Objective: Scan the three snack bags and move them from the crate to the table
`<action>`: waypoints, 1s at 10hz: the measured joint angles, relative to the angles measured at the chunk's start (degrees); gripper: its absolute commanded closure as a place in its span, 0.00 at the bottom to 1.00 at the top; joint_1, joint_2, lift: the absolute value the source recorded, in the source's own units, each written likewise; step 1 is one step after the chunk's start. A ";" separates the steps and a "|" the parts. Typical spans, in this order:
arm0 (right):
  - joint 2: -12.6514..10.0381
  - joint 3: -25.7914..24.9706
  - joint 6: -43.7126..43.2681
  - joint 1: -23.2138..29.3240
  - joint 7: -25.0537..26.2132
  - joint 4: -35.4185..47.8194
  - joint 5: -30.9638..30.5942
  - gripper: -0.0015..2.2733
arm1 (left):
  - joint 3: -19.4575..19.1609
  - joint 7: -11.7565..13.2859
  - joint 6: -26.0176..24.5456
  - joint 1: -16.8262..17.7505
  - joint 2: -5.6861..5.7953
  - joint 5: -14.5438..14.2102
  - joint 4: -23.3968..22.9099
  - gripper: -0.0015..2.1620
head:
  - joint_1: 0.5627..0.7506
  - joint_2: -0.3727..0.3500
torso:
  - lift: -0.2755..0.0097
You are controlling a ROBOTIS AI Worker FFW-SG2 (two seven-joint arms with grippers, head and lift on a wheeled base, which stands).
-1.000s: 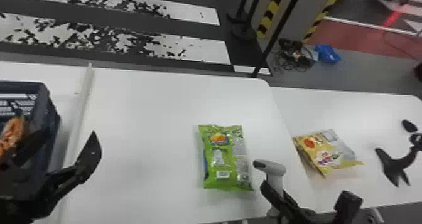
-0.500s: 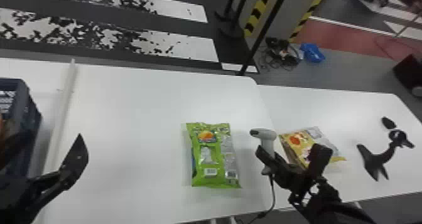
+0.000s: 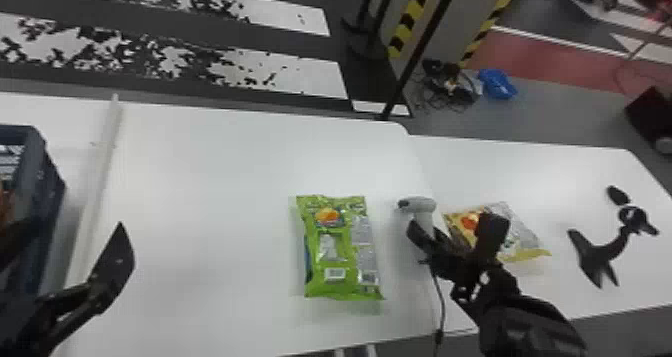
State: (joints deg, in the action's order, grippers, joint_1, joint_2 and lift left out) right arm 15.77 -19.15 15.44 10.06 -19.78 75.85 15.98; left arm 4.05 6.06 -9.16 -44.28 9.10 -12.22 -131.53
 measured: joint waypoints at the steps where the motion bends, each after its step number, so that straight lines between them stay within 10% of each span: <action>1: 0.22 0.71 -0.34 -0.24 1.25 -0.32 -1.05 0.01 | -0.08 0.08 -0.33 0.00 0.09 0.00 -0.32 0.02 | 0.70 0.03 | 0.75; 6: -0.20 -2.20 3.42 13.63 1.72 21.79 6.52 0.03 | 0.28 0.09 -2.92 1.15 0.39 0.00 -0.79 0.02 | 0.70 0.03 | 0.75; 10: -0.39 -8.35 34.78 16.50 -7.43 33.45 19.76 0.04 | 0.34 0.25 -2.84 0.87 0.45 0.00 -0.75 0.02 | 0.70 0.06 | 0.75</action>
State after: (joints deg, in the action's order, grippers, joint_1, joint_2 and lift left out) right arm 15.38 -27.50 50.22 26.56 -27.21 109.30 35.75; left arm 4.40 6.31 -12.01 -43.42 9.55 -12.22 -132.28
